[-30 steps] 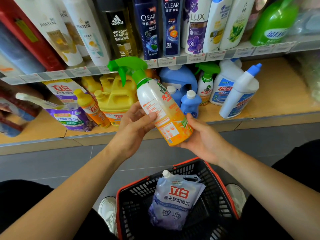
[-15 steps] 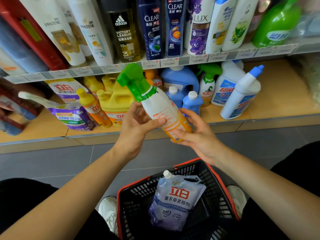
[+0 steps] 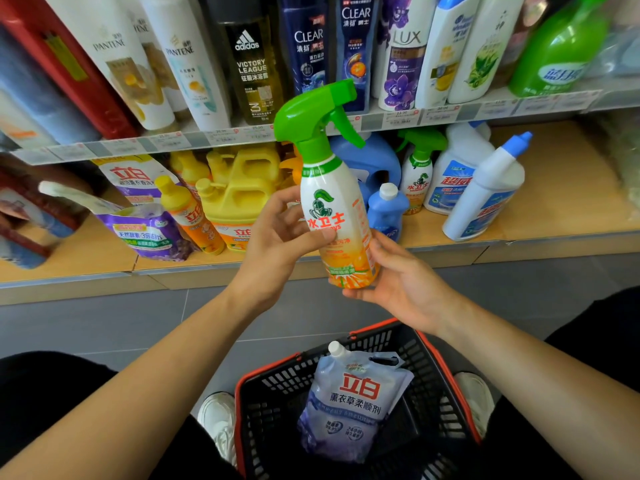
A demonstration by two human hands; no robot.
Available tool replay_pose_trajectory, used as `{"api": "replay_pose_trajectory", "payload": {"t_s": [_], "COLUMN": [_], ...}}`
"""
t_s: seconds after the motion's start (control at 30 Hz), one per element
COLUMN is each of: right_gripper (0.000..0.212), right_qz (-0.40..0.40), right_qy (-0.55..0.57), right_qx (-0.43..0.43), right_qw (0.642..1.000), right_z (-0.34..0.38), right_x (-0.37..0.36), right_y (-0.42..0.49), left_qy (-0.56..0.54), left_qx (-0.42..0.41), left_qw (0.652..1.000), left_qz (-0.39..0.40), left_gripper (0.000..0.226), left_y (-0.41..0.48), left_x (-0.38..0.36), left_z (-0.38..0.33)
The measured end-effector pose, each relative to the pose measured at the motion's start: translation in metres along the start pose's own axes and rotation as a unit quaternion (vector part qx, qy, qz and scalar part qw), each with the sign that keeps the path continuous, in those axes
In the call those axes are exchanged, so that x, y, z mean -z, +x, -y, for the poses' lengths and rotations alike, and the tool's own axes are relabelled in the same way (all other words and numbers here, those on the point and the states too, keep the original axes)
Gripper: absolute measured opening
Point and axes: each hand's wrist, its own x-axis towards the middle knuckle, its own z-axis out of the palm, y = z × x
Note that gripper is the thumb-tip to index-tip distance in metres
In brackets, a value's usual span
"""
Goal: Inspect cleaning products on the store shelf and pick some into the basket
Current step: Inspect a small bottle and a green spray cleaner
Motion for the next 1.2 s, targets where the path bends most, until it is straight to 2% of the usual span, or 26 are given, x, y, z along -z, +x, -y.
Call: {"api": "replay_pose_trajectory", "payload": {"t_s": [0.13,0.3,0.43,0.57,0.63,0.7,0.8,0.87,0.93,1.03,1.1,1.2], "right_gripper": [0.06,0.071,0.073,0.07,0.071,0.075,0.075,0.076,0.075,0.077,0.077,0.075], "right_qz": [-0.001,-0.113,-0.16,-0.192,-0.196,-0.194,-0.185,-0.18,-0.166,-0.119,-0.086,-0.059], "right_qy": [-0.042,-0.179,-0.222,-0.244,-0.279,-0.33,-0.396,-0.449,-0.48,-0.49,-0.486,-0.48], "right_qx": [0.016,0.074,0.132,0.198,0.22,0.238,0.243,0.252,0.258,0.243,0.234,0.214], "right_qw": [0.999,0.974,0.953,0.93,0.914,0.893,0.866,0.838,0.822,0.828,0.837,0.849], "right_z": [-0.002,-0.004,0.005,0.021,0.029,0.035,0.037,0.037,0.035,0.032,0.03,0.029], "right_x": [-0.004,-0.005,0.0,0.006,0.007,0.008,0.007,0.004,0.001,-0.003,-0.004,-0.006], "right_y": [0.001,0.005,0.004,-0.001,-0.006,-0.011,-0.017,-0.019,-0.02,-0.022,-0.024,-0.022], "left_qy": [0.006,-0.03,-0.036,0.06,0.107,0.165,0.223,0.288,0.355,0.389,0.373,0.35], "left_qx": [-0.014,0.004,0.034,0.101,0.156,0.176,0.126,0.033,-0.046,-0.068,-0.077,-0.078], "left_qw": [0.999,0.996,0.995,0.991,0.98,0.969,0.962,0.952,0.933,0.913,0.913,0.921], "left_qz": [-0.041,-0.089,-0.09,-0.07,-0.056,-0.06,-0.089,-0.097,-0.033,0.102,0.144,0.152], "left_gripper": [0.062,0.052,0.044,0.039,0.032,0.029,0.025,0.031,0.052,0.085,0.087,0.082], "left_y": [-0.002,-0.002,-0.002,-0.006,-0.008,-0.008,-0.008,-0.008,-0.007,-0.007,-0.009,-0.014], "left_x": [-0.001,-0.002,0.003,0.006,0.004,0.004,0.005,0.007,0.007,0.003,0.002,0.003], "left_z": [0.001,0.006,0.008,0.018,0.024,0.029,0.032,0.031,0.029,0.032,0.037,0.041]}}
